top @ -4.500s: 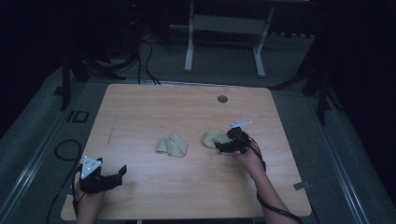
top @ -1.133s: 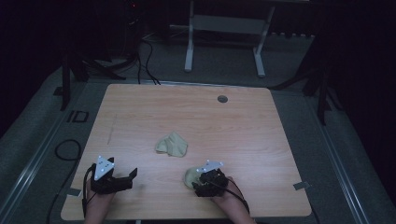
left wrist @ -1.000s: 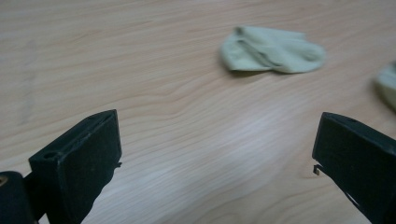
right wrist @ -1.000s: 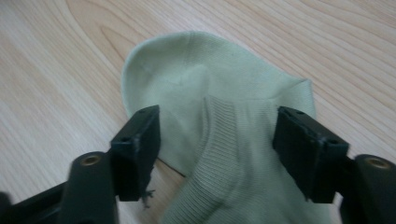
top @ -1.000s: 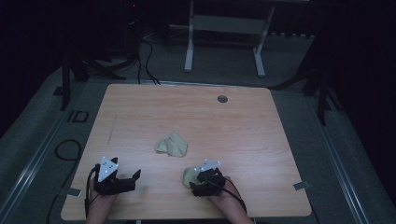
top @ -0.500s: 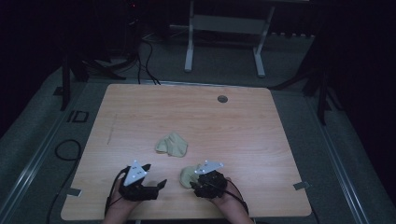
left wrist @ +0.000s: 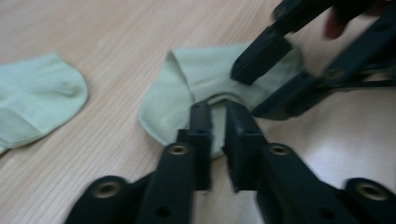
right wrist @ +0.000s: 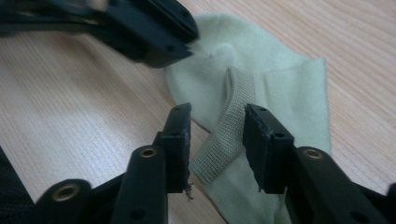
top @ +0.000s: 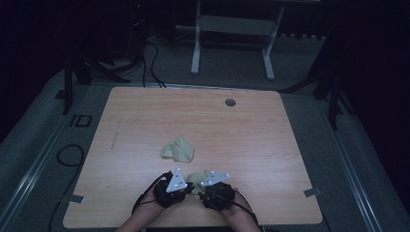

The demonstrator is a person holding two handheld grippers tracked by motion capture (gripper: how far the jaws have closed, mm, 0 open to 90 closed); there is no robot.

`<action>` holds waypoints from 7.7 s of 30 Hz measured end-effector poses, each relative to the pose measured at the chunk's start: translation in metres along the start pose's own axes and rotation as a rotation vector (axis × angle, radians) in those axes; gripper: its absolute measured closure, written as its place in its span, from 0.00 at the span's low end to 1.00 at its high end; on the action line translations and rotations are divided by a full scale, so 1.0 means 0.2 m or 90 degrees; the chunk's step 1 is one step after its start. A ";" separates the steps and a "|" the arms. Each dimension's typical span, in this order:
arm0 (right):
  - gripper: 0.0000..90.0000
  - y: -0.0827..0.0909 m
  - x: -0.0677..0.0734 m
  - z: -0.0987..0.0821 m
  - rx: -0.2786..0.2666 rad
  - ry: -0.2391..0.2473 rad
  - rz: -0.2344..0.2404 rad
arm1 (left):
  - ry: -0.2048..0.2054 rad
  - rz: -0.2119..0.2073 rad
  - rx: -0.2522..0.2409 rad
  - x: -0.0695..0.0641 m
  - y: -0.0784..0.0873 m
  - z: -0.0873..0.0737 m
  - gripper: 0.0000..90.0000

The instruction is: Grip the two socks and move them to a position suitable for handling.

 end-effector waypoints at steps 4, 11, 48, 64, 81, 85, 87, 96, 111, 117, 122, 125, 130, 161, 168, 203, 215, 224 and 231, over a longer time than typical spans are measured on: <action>0.77 -0.02 -0.01 -0.02 0.013 0.005 0.000 | -0.001 0.007 0.016 0.06 -0.03 -0.02 0.99; 0.92 -0.01 0.01 -0.03 0.023 0.024 0.011 | -0.008 0.004 0.039 0.10 -0.07 -0.05 0.99; 0.89 0.28 -0.49 -0.13 -0.039 -0.150 -0.051 | -0.068 -0.003 0.031 0.10 -0.11 -0.02 0.99; 0.96 0.10 -0.46 -0.15 0.022 -0.106 -0.042 | -0.059 -0.004 0.030 0.10 -0.11 -0.02 0.99; 0.96 0.15 -0.51 -0.22 0.021 -0.122 -0.050 | -0.059 -0.022 0.029 0.05 -0.14 0.02 0.99; 0.95 0.15 -0.51 -0.22 0.022 -0.123 -0.046 | -0.053 -0.018 0.042 0.05 -0.12 0.02 0.99; 0.92 0.16 -0.51 -0.21 0.020 -0.127 -0.038 | -0.044 -0.015 0.041 0.06 -0.10 0.03 0.87; 0.69 0.25 -0.48 -0.04 -0.026 -0.112 -0.027 | 0.014 -0.020 -0.009 0.09 0.06 0.06 0.60; 0.64 0.12 -0.39 0.37 -0.047 -0.053 -0.011 | 0.036 0.005 0.010 0.12 0.19 -0.11 0.58; 0.63 -0.01 -0.35 0.48 -0.033 -0.042 -0.001 | 0.058 0.013 0.018 0.14 0.22 -0.19 0.58; 0.63 -0.13 -0.31 0.57 -0.015 -0.040 0.011 | 0.076 0.015 0.022 0.16 0.23 -0.23 0.59; 0.62 -0.20 -0.27 0.63 -0.007 -0.032 0.015 | 0.087 0.018 0.022 0.18 0.24 -0.25 0.59; 0.58 -0.31 -0.22 0.72 0.007 -0.021 0.010 | 0.096 0.013 0.018 0.19 0.23 -0.26 0.59; 0.91 -0.49 -0.25 0.84 0.056 -0.018 -0.044 | 0.094 -0.001 0.012 0.18 0.22 -0.26 0.60; 0.91 -0.31 -0.33 0.88 0.027 -0.009 -0.066 | 0.097 -0.001 0.012 0.17 0.22 -0.26 0.60; 0.68 -0.27 -0.51 0.35 0.064 -0.084 -0.074 | 0.108 -0.028 -0.001 0.16 0.16 -0.19 0.60; 0.54 -0.22 -0.50 0.38 0.044 -0.084 -0.058 | 0.091 -0.006 -0.017 0.23 0.12 0.01 0.60; 0.67 -0.13 -0.46 0.37 0.023 -0.066 -0.035 | 0.043 0.000 -0.001 0.33 -0.06 0.20 0.88; 0.63 -0.20 -0.45 0.30 0.061 -0.055 -0.038 | 0.026 -0.005 0.057 0.38 -0.29 0.24 0.98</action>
Point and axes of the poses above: each handheld gripper's, and its own axes: y roughly backward along the jaws, z roughly out of its top, x roughly to its left, the point moved 8 cm from there along -y, roughly forward along the jaws, and after that the axes turned 4 degrees about -y, right-handed, at the moved point
